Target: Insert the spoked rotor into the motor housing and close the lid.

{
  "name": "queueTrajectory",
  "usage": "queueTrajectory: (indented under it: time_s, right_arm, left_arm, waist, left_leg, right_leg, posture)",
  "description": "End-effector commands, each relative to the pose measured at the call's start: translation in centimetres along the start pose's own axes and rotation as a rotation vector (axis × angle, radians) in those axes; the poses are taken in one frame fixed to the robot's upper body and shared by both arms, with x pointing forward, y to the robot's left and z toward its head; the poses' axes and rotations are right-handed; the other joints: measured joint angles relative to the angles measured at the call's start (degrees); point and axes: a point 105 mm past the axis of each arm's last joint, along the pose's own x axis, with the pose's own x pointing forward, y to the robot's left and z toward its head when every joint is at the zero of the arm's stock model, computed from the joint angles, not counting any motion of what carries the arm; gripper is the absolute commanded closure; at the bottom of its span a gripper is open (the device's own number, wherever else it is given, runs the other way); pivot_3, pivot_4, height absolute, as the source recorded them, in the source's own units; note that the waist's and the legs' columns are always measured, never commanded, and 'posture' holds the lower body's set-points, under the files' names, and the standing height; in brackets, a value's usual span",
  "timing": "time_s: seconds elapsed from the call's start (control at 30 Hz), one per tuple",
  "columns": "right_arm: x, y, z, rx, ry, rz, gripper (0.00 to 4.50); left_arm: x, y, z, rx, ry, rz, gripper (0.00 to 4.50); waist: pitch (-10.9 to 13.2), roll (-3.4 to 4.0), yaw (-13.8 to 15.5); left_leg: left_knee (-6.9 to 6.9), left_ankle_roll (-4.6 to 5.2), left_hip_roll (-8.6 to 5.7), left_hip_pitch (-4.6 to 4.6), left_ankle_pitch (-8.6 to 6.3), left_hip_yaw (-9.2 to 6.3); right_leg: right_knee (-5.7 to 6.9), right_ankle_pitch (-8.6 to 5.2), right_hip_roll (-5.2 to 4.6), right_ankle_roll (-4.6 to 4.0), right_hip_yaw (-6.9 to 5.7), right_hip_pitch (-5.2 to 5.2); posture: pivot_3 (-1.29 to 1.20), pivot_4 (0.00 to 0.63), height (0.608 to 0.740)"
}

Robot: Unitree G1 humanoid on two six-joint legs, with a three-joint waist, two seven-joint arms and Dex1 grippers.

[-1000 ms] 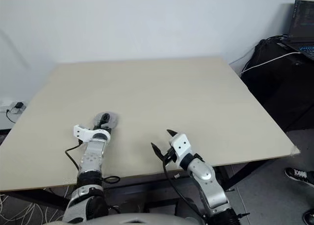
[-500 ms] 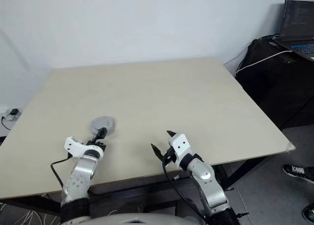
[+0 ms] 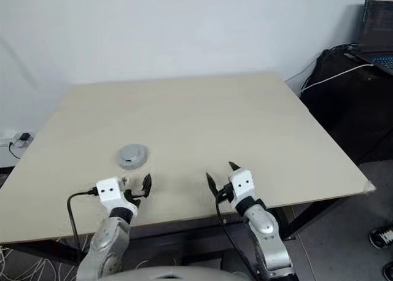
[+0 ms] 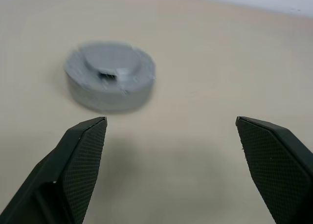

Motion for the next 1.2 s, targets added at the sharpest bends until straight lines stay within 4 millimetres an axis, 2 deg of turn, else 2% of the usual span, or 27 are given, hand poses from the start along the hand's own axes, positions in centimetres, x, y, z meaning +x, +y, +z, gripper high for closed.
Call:
queueTrajectory:
  time_s: [0.03, 0.13, 0.33, 0.87, 1.2]
  right_arm:
    - [-0.3, -0.8, 1.2, -0.047, -0.072, -0.071, 0.00]
    - [-0.9, -1.1, 1.0, -0.060, -0.072, -0.104, 0.00]
    - [-1.8, -1.4, 0.6, -0.058, -0.068, -0.148, 0.00]
    - [-1.7, -1.7, 0.1, -0.046, -0.069, -0.173, 0.00]
    - [-1.6, -1.3, 0.2, -0.034, -0.060, -0.166, 0.00]
  left_arm:
    - [-0.2, -0.4, 1.1, 0.142, -0.105, 0.004, 0.02]
    - [-0.4, -0.9, 1.0, 0.214, -0.142, -0.011, 0.02]
    - [-0.8, -1.7, 0.8, 0.236, -0.170, -0.072, 0.02]
    - [-0.9, -2.6, 1.0, 0.199, -0.187, -0.144, 0.02]
    - [-0.8, -2.3, 0.8, 0.190, -0.179, -0.124, 0.02]
  waist:
    - [0.00, 0.00, 0.18]
    - [0.01, 0.01, 0.36]
    - [0.07, 0.06, 0.35]
    - [0.11, 0.11, 0.30]
    - [0.11, 0.12, 0.31]
  left_leg:
    - [0.00, 0.02, -0.01, -0.01, -0.01, 0.00]
    - [-0.08, 0.03, -0.02, -0.02, -0.01, -0.01]
    - [-0.09, 0.04, 0.01, -0.02, -0.02, -0.02]
    - [-0.10, 0.06, 0.00, -0.03, -0.02, -0.02]
    - [-0.09, 0.06, 0.00, -0.02, -0.02, -0.02]
  right_leg:
    - [-0.02, 0.00, 0.00, 0.01, -0.01, 0.00]
    - [-0.06, -0.01, -0.02, 0.02, -0.01, -0.02]
    - [-0.06, -0.04, -0.09, 0.03, -0.03, -0.02]
    - [-0.06, -0.05, -0.07, 0.05, -0.07, -0.02]
    - [-0.06, -0.05, -0.07, 0.04, -0.07, -0.01]
  posture:
    - [0.00, 0.000, 0.740]
    - [0.00, 0.000, 0.740]
    - [0.00, 0.000, 0.740]
    - [0.00, 0.000, 0.740]
    - [0.00, 0.000, 0.740]
